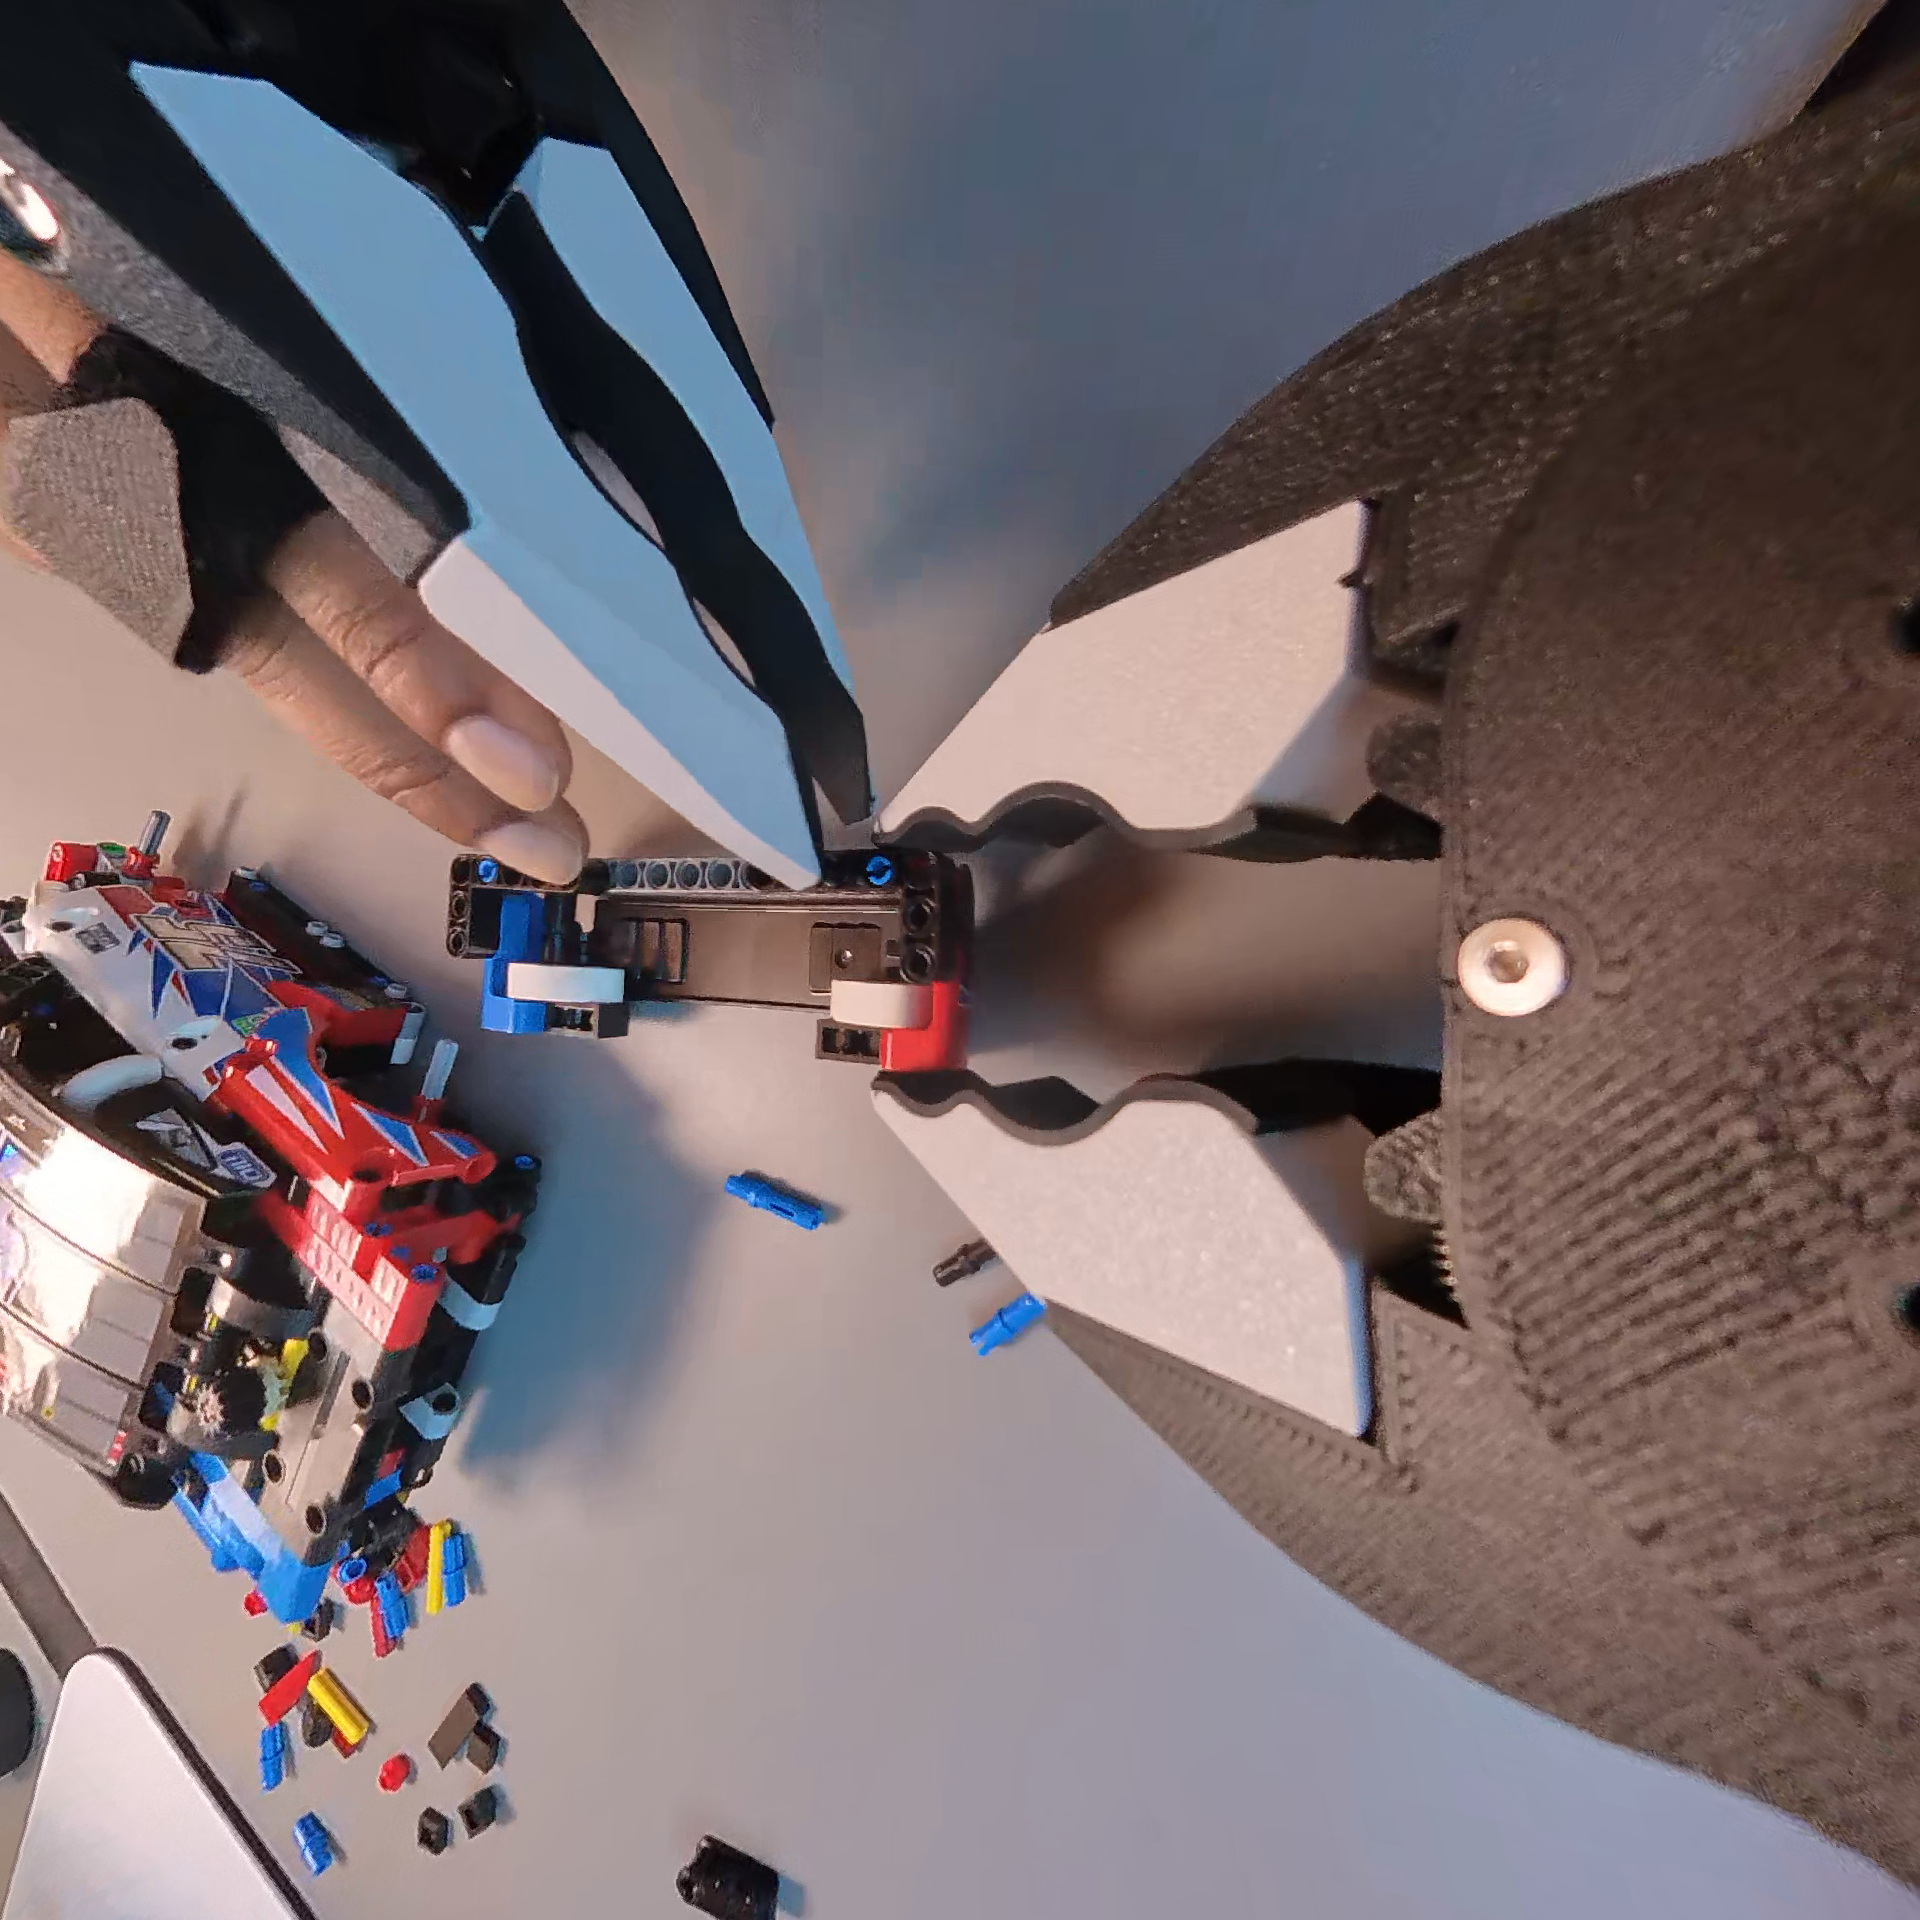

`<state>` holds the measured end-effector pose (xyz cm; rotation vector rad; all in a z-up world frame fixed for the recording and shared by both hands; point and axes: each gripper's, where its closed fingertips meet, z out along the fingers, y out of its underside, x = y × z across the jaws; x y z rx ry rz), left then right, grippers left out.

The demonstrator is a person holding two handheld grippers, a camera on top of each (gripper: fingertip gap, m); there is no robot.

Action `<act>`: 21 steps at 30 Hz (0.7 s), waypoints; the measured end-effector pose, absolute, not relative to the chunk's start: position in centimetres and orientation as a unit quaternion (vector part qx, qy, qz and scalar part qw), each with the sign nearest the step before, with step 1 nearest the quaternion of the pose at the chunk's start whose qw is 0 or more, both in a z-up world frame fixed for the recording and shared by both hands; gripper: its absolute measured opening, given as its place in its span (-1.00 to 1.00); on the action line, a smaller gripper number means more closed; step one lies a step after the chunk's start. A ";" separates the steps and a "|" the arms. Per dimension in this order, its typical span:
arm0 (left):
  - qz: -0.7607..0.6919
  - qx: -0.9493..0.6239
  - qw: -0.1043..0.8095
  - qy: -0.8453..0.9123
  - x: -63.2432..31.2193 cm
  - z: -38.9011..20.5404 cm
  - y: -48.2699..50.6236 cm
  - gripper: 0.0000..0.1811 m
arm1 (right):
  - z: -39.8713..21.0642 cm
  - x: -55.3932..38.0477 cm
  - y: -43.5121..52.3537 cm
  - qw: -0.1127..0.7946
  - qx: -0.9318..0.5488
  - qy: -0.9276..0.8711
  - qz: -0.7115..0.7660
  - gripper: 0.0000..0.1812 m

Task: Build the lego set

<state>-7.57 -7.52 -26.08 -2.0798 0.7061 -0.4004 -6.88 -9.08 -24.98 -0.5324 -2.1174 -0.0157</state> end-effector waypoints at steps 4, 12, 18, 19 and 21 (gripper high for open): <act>-0.212 -0.838 0.430 0.261 -7.9 -25.8 -7.5 -0.55 | -24.8 -7.4 -9.0 0.505 -0.191 -0.842 -0.011 -0.76; -0.336 -0.835 0.387 0.201 -7.8 -25.2 -7.9 -0.56 | -24.1 -8.1 -8.5 0.505 -0.169 -0.847 -0.004 -0.69; -0.381 -0.828 0.370 0.181 -7.3 -25.0 -8.1 -0.55 | -24.2 -8.0 -8.6 0.469 -0.159 -0.869 0.005 -0.74; -0.383 -0.827 0.369 0.181 -7.3 -25.0 -8.2 -0.55 | -24.2 -8.0 -8.6 0.466 -0.159 -0.870 0.005 -0.75; -0.392 -0.826 0.365 0.178 -7.2 -24.9 -8.2 -0.55 | -24.1 -7.9 -8.6 0.459 -0.160 -0.874 0.007 -0.76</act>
